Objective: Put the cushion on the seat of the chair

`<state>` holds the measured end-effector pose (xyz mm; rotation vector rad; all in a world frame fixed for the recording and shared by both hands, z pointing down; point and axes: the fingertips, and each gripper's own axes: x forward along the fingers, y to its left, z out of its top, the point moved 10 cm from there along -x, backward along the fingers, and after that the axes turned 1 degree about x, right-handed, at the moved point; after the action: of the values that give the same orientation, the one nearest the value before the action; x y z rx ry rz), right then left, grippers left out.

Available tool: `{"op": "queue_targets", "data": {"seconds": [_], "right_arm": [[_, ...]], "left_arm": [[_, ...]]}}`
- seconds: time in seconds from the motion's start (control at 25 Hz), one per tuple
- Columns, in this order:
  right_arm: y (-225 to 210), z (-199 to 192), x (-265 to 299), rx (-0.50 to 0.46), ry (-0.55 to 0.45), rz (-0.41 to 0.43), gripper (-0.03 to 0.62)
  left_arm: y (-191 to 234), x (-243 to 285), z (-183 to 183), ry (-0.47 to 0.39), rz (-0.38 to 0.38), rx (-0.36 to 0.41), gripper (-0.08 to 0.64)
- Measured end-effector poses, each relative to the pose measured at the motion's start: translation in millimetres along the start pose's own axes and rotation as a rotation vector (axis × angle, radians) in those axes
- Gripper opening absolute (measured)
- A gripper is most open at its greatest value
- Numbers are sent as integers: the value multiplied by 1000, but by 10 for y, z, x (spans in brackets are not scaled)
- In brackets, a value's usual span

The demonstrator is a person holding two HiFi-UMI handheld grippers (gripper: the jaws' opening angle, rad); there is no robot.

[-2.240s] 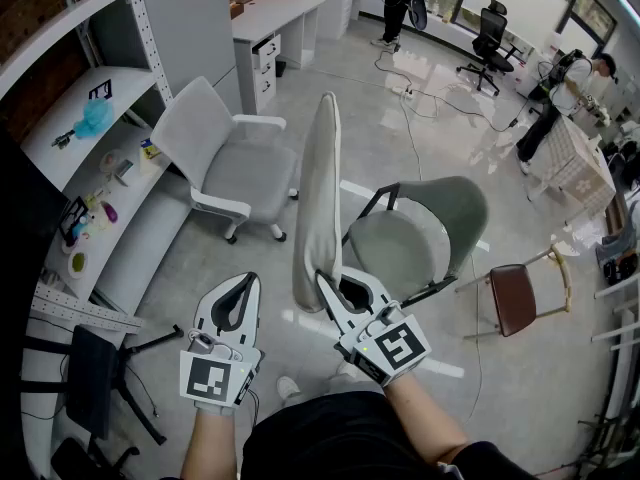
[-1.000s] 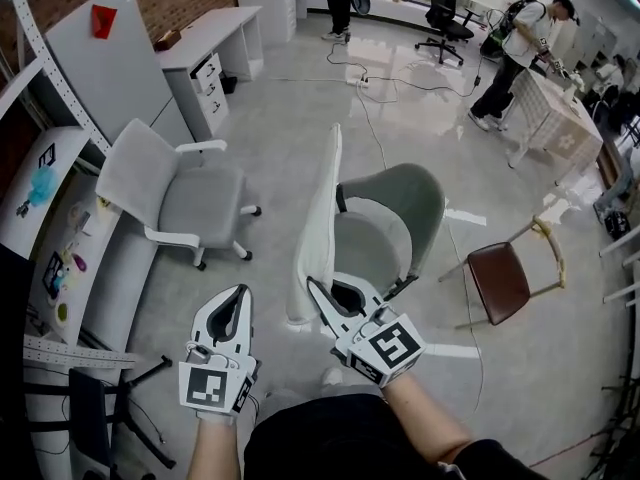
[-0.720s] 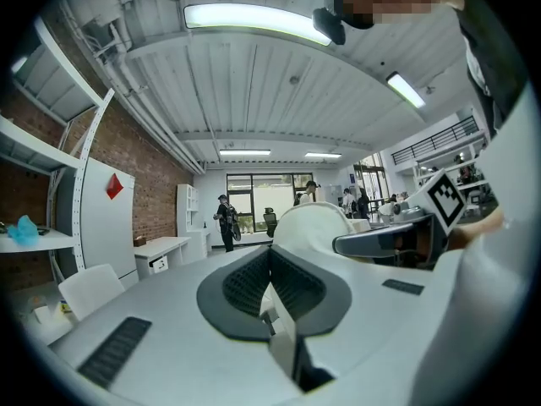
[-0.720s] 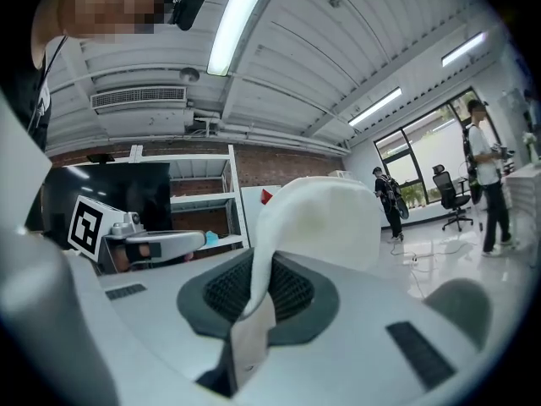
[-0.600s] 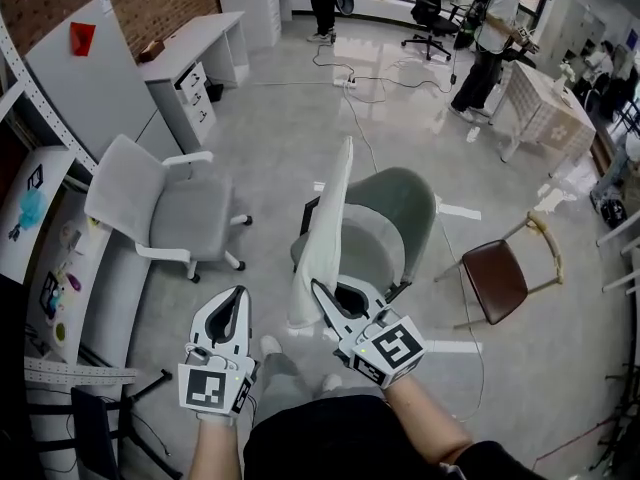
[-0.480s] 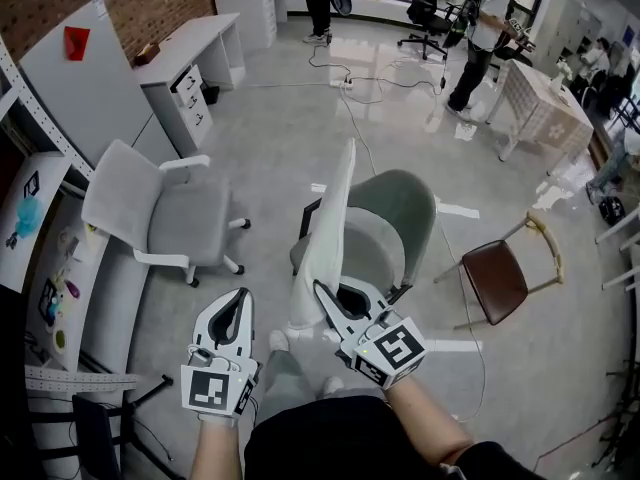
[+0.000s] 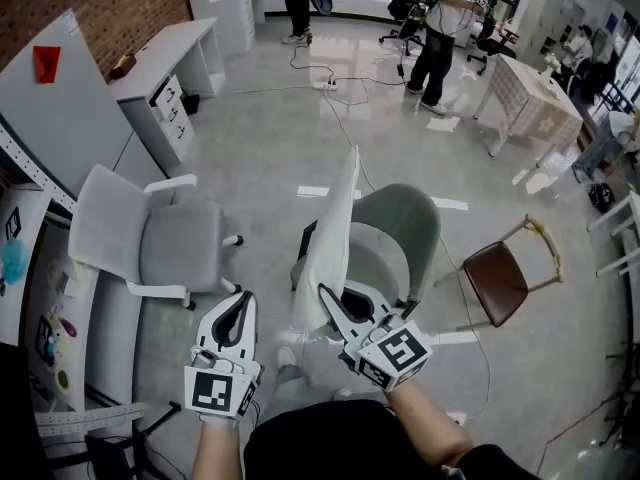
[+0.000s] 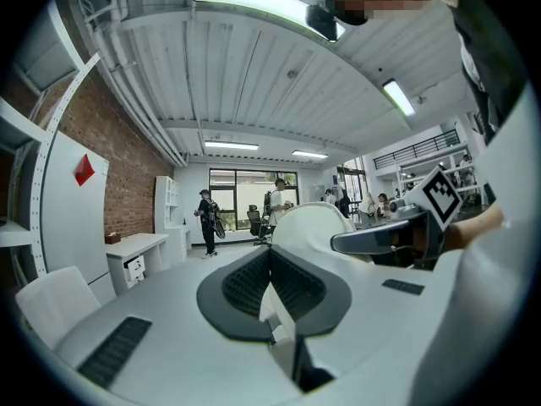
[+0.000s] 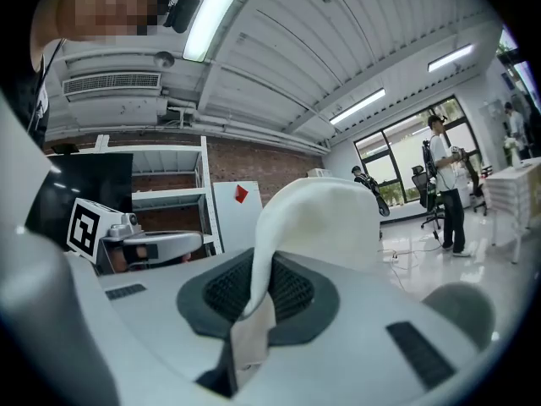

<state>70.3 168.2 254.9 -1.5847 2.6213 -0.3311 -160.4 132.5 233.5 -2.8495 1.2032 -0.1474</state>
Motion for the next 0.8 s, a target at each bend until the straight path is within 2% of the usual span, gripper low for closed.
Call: {"op": "queue_targets", "data": {"seconds": [0.4,0.8], "right_arm": [[-199,39,659,16,5,-128,38],[-262,33,968,38,17,-309,38]], "left_arm": [[727,627,-131,16,-126,-20,12],[1145,1143,-237,-1,-320,-58,12]]}}
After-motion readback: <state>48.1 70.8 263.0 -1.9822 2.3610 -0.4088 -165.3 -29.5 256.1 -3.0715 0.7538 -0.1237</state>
